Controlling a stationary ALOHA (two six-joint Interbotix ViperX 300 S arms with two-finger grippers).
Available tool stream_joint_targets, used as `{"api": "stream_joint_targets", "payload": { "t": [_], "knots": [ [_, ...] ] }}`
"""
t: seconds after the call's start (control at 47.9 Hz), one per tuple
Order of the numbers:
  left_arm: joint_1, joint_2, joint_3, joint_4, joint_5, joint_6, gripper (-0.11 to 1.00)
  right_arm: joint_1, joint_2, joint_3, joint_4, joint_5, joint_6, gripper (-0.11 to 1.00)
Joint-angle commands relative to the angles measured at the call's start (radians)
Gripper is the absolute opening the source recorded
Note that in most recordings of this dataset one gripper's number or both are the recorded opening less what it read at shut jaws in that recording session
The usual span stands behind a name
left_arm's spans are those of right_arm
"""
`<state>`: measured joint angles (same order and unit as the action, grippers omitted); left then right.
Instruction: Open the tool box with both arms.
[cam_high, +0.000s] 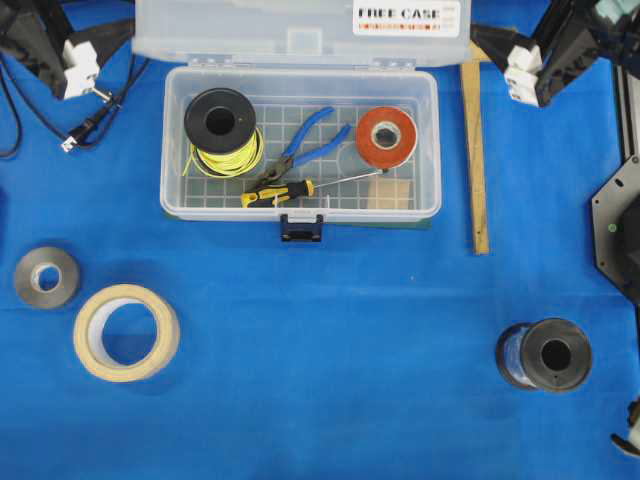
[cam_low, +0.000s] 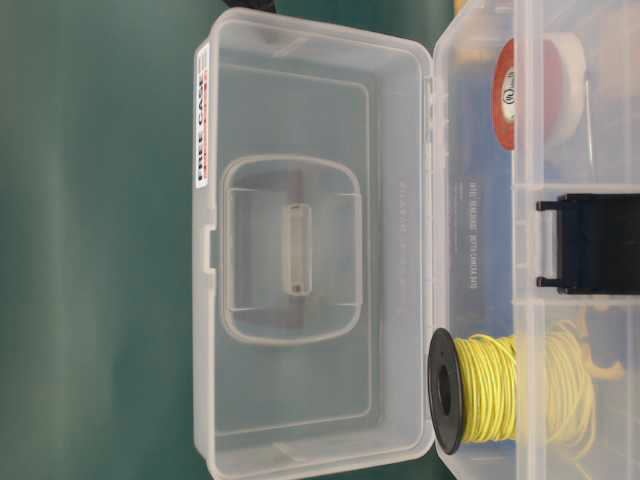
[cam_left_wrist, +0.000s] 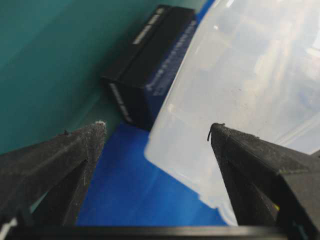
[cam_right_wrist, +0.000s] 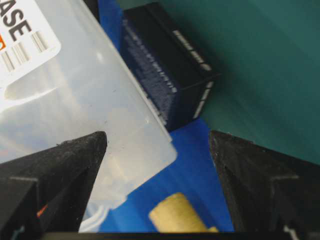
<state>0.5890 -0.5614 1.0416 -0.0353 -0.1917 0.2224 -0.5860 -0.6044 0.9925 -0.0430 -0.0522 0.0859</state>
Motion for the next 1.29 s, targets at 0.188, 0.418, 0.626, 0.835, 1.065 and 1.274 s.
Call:
{"api": "stream_joint_targets", "payload": {
  "t": [0.188, 0.418, 0.626, 0.835, 1.065, 1.274],
  "knots": [
    [0.037, 0.106, -0.104, 0.0, -0.023, 0.002, 0.9, -0.043, 0.086, -0.067, 0.002, -0.048, 0.002, 0.84],
    [0.069, 0.176, -0.163, 0.0, -0.021, 0.002, 0.9, -0.084, 0.153, -0.107, 0.003, -0.058, 0.0, 0.84],
    [0.107, 0.209, -0.193, 0.0, -0.015, 0.002, 0.9, -0.117, 0.213, -0.152, 0.003, -0.058, 0.0, 0.84],
    [0.127, 0.224, -0.209, 0.0, -0.002, 0.002, 0.9, -0.144, 0.259, -0.189, 0.002, -0.055, 0.0, 0.84],
    [0.161, 0.253, -0.221, 0.0, 0.003, 0.0, 0.9, -0.156, 0.279, -0.198, 0.003, -0.054, 0.0, 0.84],
    [0.169, 0.259, -0.221, 0.002, 0.006, 0.0, 0.9, -0.164, 0.273, -0.192, 0.002, -0.052, 0.0, 0.84]
  ]
}}
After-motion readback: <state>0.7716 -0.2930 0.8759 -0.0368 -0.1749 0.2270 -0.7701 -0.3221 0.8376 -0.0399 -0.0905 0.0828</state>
